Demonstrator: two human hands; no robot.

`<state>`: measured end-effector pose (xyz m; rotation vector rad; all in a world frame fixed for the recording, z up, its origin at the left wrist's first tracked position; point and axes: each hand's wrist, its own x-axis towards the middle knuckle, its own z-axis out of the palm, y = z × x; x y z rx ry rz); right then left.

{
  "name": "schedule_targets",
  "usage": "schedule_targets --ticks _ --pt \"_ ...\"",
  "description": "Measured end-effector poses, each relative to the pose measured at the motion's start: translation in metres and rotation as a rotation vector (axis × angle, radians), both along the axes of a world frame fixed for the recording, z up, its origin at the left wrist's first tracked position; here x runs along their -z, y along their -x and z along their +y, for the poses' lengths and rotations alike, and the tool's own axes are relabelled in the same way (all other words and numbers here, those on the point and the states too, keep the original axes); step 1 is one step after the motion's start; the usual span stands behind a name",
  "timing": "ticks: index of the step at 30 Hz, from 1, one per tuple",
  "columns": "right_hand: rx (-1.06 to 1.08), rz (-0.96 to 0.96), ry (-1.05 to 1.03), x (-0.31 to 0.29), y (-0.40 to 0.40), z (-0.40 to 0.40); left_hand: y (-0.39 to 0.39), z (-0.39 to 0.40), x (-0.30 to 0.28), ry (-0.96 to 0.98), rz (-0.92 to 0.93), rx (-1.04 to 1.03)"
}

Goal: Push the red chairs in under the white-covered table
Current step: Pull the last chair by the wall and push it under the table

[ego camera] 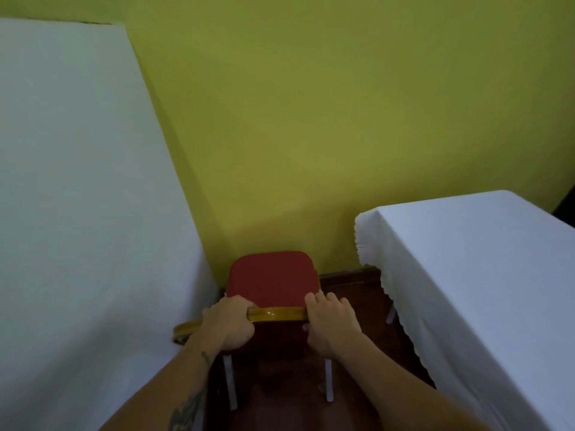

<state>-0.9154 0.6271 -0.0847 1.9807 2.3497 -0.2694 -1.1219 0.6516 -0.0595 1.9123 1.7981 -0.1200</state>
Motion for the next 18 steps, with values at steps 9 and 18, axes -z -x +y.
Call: schedule_targets --ticks 9,18 --pt "-0.01 -0.127 -0.06 -0.01 0.036 -0.068 0.024 -0.02 -0.006 0.024 0.063 0.126" --pt "0.058 -0.082 0.036 -0.018 0.065 -0.095 0.039 -0.02 0.016 -0.151 0.033 -0.086"
